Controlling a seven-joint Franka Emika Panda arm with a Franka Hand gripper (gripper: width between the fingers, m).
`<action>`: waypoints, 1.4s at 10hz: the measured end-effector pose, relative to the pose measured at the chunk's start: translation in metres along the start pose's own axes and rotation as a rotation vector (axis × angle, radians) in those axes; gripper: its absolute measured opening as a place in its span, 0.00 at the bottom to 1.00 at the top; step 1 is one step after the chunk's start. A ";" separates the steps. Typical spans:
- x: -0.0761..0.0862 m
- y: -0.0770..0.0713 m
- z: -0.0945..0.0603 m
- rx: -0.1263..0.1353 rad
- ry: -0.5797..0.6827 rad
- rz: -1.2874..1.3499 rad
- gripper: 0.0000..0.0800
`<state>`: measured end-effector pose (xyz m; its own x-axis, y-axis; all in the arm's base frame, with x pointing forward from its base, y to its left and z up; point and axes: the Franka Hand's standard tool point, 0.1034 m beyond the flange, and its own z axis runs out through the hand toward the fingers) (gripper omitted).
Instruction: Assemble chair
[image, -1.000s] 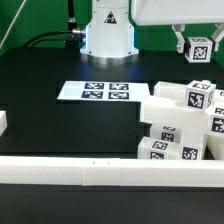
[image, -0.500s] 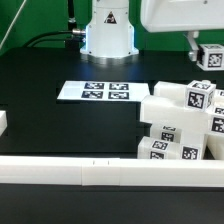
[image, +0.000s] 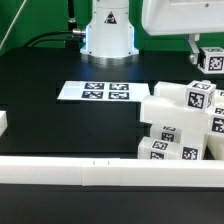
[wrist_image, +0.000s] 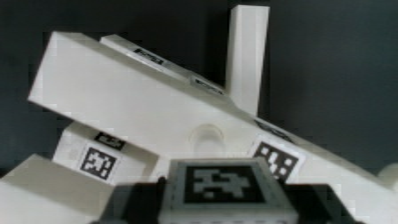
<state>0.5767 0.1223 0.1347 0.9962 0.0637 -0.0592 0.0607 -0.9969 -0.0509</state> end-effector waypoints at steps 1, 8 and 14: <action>-0.002 -0.001 0.004 -0.001 -0.006 -0.002 0.35; -0.001 0.001 0.011 -0.003 -0.002 0.000 0.35; -0.002 0.003 0.012 0.001 0.007 0.035 0.35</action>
Offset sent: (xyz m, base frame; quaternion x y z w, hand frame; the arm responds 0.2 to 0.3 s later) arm -0.0071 -0.0028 -0.0088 -0.0016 0.0108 -0.0021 0.9999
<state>0.5739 0.1196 0.1226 0.9981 0.0287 -0.0539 0.0260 -0.9984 -0.0495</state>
